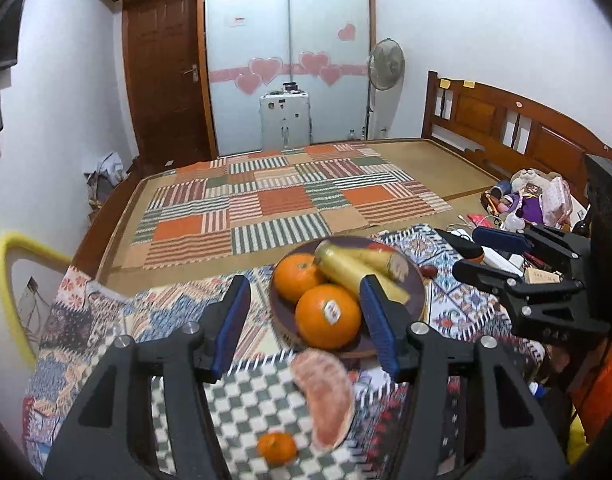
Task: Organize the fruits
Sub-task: 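Grasp the small tangerine with the left tool while the right tool grasps the pink pomelo segment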
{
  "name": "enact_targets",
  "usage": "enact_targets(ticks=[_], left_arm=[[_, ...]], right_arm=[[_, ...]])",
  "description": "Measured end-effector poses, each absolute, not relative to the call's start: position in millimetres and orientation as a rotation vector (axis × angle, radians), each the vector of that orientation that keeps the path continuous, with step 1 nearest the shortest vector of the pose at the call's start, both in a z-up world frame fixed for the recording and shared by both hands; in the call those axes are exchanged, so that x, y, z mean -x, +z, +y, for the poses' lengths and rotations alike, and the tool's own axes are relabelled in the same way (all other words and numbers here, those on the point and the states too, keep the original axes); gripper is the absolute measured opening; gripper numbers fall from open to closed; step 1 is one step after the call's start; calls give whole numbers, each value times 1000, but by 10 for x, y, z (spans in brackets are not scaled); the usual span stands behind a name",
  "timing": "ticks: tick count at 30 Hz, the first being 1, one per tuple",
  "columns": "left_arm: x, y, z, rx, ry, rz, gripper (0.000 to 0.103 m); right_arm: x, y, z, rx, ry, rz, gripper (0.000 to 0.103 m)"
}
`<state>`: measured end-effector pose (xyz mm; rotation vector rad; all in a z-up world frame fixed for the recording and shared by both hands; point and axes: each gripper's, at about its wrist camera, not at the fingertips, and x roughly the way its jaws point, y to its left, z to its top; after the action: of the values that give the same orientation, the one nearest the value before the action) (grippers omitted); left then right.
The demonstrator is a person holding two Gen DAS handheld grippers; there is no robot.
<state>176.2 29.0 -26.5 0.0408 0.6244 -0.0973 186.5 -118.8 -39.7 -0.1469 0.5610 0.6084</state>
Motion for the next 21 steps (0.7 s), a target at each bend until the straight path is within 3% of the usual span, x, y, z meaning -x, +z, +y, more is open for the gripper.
enact_targets(ticks=[21], left_arm=[[-1266,-1349,689,44,-114,854,58]], right_arm=[[-1592,-924,-703,134,692,723,51]])
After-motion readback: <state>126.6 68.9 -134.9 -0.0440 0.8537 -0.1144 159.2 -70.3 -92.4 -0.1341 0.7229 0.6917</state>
